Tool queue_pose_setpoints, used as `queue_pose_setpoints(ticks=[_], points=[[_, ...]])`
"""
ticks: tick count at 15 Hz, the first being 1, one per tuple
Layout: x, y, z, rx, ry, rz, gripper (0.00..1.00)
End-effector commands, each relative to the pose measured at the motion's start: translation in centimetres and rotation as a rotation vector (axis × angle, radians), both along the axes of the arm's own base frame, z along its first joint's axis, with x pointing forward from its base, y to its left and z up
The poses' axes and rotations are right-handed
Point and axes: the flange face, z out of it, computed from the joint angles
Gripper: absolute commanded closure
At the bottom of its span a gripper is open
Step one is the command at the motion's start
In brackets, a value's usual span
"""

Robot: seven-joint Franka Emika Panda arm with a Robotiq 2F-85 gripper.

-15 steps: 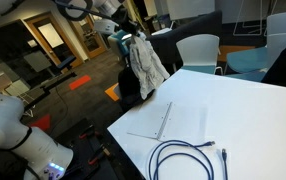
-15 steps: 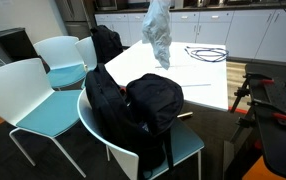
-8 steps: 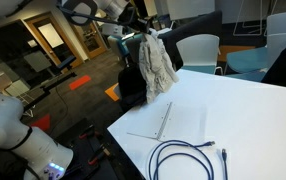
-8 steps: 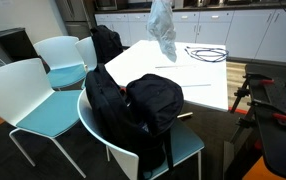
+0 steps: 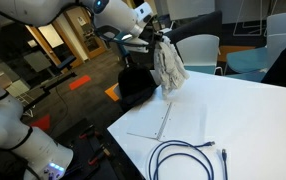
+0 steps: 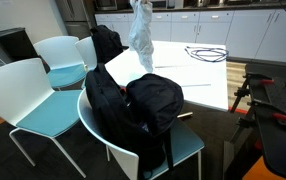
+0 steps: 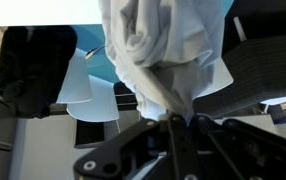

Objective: Remove the cloth from the bag and put it on the table

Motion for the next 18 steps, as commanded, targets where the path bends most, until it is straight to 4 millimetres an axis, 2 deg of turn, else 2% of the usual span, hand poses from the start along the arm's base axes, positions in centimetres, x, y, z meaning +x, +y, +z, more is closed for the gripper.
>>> queue_pose_setpoints(ticks=[1, 5, 7, 10, 11, 12, 14, 15, 18], points=[[3.7, 0.1, -3.2, 0.028, -0.002, 0.035, 0.99], [6.6, 2.3, -11.3, 0.062, 0.138, 0.106, 0.99], [7.3, 4.0, -15.8, 0.063, 0.254, 0.141, 0.99], [8.0, 5.4, -20.4, 0.033, 0.416, 0.148, 0.99], [8.2, 5.8, -21.2, 0.017, 0.464, 0.140, 0.99], [8.3, 6.1, -21.6, -0.004, 0.508, 0.135, 0.76], [8.4, 6.4, -21.5, -0.040, 0.578, 0.125, 0.63], [8.4, 6.8, -21.0, -0.056, 0.606, 0.128, 0.55], [7.2, 8.3, -17.6, -0.101, 0.654, 0.141, 0.33]])
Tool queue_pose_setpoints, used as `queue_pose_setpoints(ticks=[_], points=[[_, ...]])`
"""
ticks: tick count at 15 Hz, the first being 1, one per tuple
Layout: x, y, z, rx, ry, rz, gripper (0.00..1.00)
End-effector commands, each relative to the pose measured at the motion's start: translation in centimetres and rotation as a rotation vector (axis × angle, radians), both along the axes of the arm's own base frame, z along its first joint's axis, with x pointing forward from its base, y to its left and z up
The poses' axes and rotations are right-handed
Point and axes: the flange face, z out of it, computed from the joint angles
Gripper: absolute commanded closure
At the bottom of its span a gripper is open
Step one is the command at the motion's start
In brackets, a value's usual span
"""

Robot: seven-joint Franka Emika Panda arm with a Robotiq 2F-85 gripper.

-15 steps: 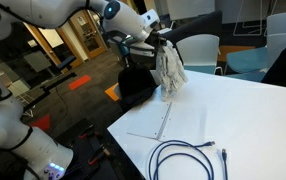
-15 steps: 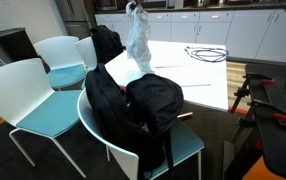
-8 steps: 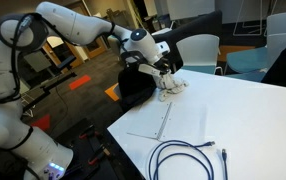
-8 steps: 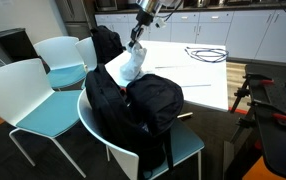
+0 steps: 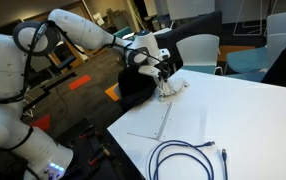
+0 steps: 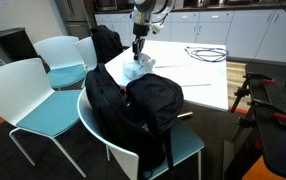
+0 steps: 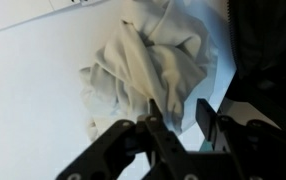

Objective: Remove the cloth from the bag and put it on the table

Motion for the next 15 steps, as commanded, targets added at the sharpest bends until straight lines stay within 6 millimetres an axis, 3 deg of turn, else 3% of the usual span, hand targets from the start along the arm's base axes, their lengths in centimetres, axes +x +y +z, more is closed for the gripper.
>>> queue_pose_setpoints(ticks=[1, 4, 5, 10, 15], points=[[-1.8, 1.5, 5.1, -0.027, 0.054, 0.022, 0.26], [-4.8, 3.2, 9.7, -0.080, 0.069, 0.045, 0.03], [-5.9, 3.6, 10.9, -0.096, 0.074, 0.052, 0.00], [-12.8, 6.3, 16.3, -0.132, 0.118, 0.126, 0.00], [-17.0, 8.8, 18.8, -0.131, 0.149, 0.176, 0.00]])
